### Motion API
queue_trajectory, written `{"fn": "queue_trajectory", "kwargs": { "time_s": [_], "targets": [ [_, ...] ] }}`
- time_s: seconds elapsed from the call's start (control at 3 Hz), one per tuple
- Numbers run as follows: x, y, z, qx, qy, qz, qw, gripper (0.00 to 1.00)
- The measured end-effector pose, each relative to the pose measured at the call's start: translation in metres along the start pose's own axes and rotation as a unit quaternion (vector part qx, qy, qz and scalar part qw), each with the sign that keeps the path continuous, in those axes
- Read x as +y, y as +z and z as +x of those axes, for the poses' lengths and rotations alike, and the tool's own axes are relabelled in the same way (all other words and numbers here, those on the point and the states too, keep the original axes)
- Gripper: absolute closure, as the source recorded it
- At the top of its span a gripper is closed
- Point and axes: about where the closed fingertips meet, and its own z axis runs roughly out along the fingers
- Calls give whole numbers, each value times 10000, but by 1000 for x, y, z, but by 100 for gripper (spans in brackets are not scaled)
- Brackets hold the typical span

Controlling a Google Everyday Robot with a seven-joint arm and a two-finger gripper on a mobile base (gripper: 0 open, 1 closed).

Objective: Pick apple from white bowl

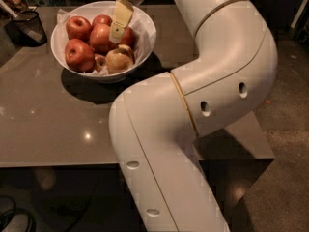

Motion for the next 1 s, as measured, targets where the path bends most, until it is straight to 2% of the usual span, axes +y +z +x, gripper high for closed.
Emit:
{"fn": "queue_trajectory", "kwargs": {
  "time_s": [0.33, 0.67, 1.0],
  "targets": [
    [0, 0, 0, 0, 0, 1, 10000, 0],
    [-4, 0, -3, -23, 44, 104, 9999, 0],
    [-7, -8, -16, -9, 67, 326, 9994, 0]
  ]
}}
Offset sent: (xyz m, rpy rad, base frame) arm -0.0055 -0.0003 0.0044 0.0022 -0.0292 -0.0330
